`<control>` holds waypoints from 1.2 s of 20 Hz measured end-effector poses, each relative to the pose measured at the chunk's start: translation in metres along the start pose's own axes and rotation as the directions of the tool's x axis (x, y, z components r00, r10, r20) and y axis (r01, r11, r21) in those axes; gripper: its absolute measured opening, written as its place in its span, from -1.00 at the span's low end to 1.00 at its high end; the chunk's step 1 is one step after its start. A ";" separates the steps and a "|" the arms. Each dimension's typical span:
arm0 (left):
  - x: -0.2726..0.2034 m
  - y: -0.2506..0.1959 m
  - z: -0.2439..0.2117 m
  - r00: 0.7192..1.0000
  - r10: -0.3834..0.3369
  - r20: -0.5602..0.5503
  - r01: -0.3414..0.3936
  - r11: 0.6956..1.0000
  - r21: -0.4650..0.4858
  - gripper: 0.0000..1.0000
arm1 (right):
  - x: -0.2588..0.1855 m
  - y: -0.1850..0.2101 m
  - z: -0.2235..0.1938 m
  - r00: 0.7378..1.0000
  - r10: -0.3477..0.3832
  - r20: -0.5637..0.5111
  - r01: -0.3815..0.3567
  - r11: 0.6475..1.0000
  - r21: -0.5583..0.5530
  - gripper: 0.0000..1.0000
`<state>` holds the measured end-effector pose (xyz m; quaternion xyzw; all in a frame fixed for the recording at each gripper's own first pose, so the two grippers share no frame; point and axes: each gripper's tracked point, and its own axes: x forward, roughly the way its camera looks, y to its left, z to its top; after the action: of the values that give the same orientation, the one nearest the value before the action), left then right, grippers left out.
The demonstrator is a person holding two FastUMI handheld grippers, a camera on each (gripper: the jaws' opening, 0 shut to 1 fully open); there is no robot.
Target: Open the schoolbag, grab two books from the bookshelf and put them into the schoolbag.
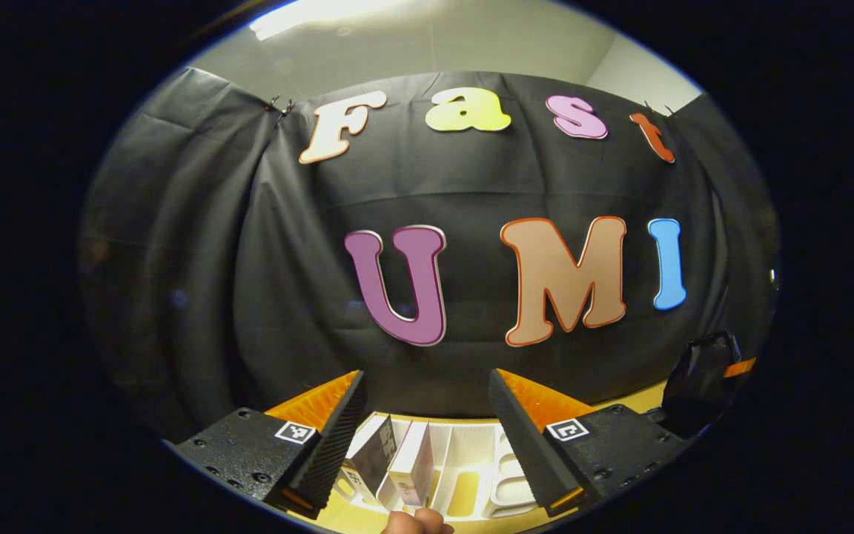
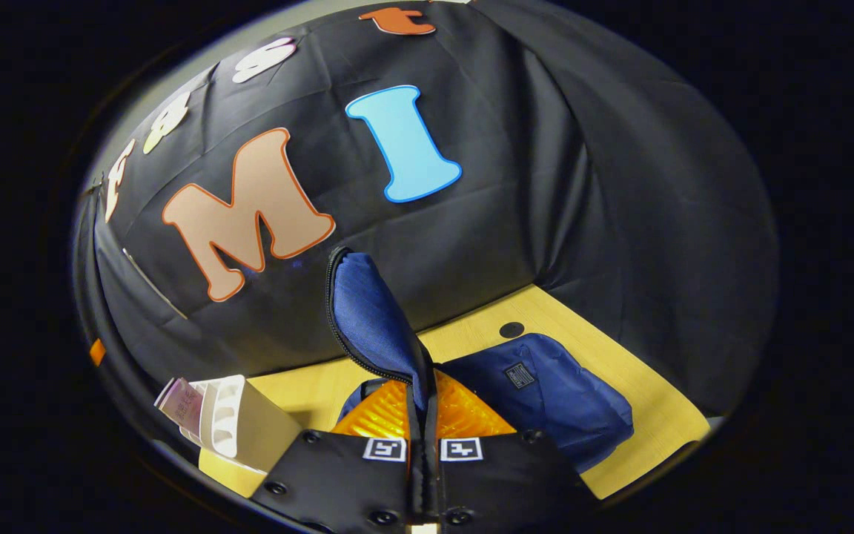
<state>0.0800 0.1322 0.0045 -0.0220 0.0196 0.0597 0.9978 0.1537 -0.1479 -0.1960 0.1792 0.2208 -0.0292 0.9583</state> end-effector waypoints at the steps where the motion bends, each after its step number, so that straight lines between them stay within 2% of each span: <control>1: 0.005 0.000 -0.013 1.000 -0.019 -0.023 0.019 1.000 -0.012 1.00 | -0.001 -0.001 0.002 1.000 -0.003 0.008 0.003 1.000 0.002 -0.94; 2: 0.009 0.003 -0.027 0.998 -0.025 -0.059 0.024 1.000 -0.015 0.93 | -0.002 0.000 0.001 1.000 -0.004 0.010 0.004 1.000 0.001 -0.94; 8: 0.034 0.034 -0.107 0.968 0.020 -0.251 -0.025 1.000 -0.018 0.94 | -0.001 0.002 0.001 1.000 -0.003 0.009 0.003 1.000 -0.031 -0.94; 10: 0.039 0.040 -0.129 0.949 0.026 -0.313 -0.029 1.000 -0.006 1.00 | -0.002 0.003 0.001 1.000 -0.007 0.010 0.007 1.000 -0.022 -0.94; 11: 0.043 0.039 -0.141 0.938 0.020 -0.345 -0.022 1.000 -0.002 0.94 | -0.002 0.002 0.003 1.000 -0.010 0.011 0.010 1.000 -0.019 -0.94; 16: 0.060 0.028 -0.183 0.884 -0.026 -0.466 0.020 1.000 -0.017 0.92 | -0.002 0.002 0.002 1.000 -0.019 0.015 0.019 1.000 -0.025 -0.94; 23: 0.076 0.034 -0.218 0.828 -0.001 -0.561 0.024 0.999 0.034 0.92 | -0.002 0.001 0.004 0.999 -0.035 0.023 0.036 0.999 -0.024 -0.94; 24: 0.078 0.034 -0.221 0.818 0.000 -0.575 0.031 0.999 0.045 0.90 | -0.002 0.001 0.004 0.999 -0.039 0.027 0.039 0.999 -0.022 -0.87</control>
<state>0.1456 0.1648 -0.2204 -0.0131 0.3208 0.0417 0.9461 0.1537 -0.1486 -0.1911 0.1637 0.2119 -0.0478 0.9623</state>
